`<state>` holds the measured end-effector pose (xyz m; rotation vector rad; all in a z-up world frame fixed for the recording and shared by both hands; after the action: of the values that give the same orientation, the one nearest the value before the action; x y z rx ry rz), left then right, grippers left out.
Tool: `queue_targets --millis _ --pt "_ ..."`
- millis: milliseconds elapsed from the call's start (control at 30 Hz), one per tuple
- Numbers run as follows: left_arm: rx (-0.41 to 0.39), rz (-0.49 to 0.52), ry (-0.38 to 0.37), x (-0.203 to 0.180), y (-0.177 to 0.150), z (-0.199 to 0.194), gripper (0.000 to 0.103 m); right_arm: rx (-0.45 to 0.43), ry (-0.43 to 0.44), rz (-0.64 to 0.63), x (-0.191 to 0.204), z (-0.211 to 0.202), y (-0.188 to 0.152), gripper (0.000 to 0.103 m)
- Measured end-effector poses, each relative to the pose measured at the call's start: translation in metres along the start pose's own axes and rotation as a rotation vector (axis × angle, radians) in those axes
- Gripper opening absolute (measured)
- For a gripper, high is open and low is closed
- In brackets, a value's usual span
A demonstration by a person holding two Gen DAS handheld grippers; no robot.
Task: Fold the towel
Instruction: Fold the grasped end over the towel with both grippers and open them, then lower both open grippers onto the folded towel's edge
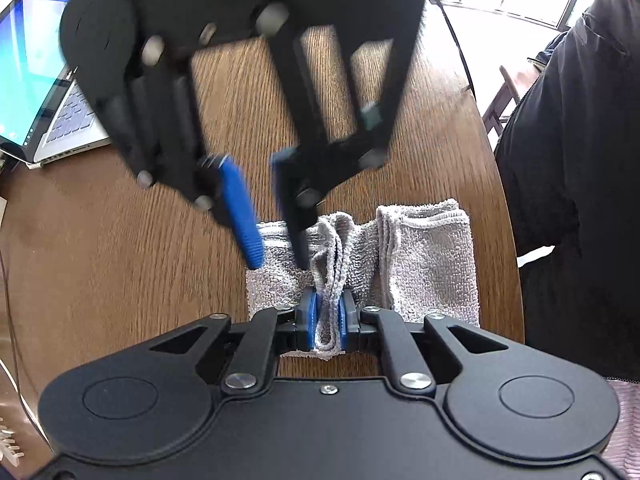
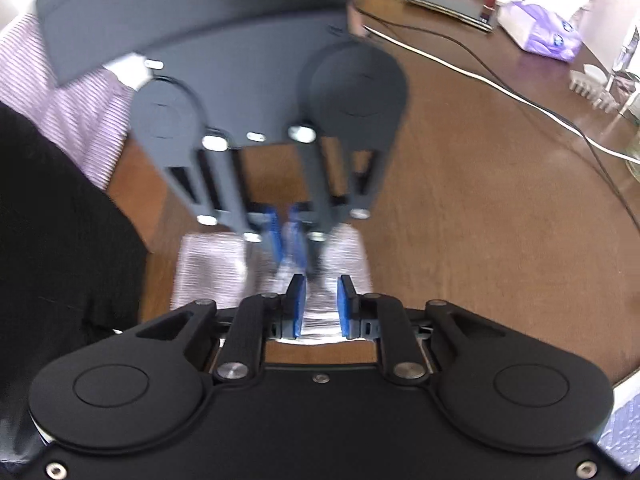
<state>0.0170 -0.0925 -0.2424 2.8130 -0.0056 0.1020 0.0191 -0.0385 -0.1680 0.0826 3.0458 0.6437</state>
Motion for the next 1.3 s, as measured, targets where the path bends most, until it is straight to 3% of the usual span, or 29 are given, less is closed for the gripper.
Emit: queue_targets --millis 167,367,600,700,733,767,967,1167,1300 --pt "-0.022 -0.062 -0.028 0.004 -0.003 -0.016 0.031 0.009 -0.004 -0.035 0.004 0.012 -0.005 0.02" --pt "-0.045 -0.16 -0.037 0.032 -0.006 -0.03 0.037 0.013 -0.002 -0.051 0.005 0.01 -0.004 0.02" --pt "0.019 -0.141 -0.049 0.031 -0.004 -0.006 0.046 0.021 -0.011 -0.05 0.014 0.016 -0.004 0.024" --pt "0.028 -0.143 -0.046 0.029 -0.005 -0.003 0.051 0.011 -0.015 -0.031 0.014 0.011 -0.002 0.047" --pt "0.025 -0.15 -0.047 0.03 -0.005 -0.004 0.052 0.005 -0.028 -0.027 0.012 0.008 -0.001 0.066" --pt "0.021 -0.156 -0.052 0.031 -0.006 -0.005 0.053 -0.003 -0.036 -0.026 0.01 0.006 -0.002 0.075" --pt "0.027 -0.201 -0.094 0.046 -0.011 -0.012 0.057 -0.019 0.016 0.06 -0.008 0.001 -0.005 0.071" --pt "0.017 -0.249 -0.191 0.056 -0.002 -0.02 0.057 0.001 0.077 0.066 -0.018 0.005 -0.007 0.064" --pt "0.033 -0.255 -0.218 0.068 -0.004 -0.021 0.057 -0.001 0.09 0.07 -0.019 0.006 -0.007 0.061"
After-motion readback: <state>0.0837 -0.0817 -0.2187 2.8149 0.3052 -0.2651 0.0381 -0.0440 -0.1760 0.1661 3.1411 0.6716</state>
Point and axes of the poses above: each gripper's, at about its wrist camera, not at the fingertips, and z roughly the way its jaws point, x to its left, y to its top, the point moved 8 cm from there along z, roughly the way its jaws point, and after that the axes turned 7 degrees about -z, right-handed, at the moved point
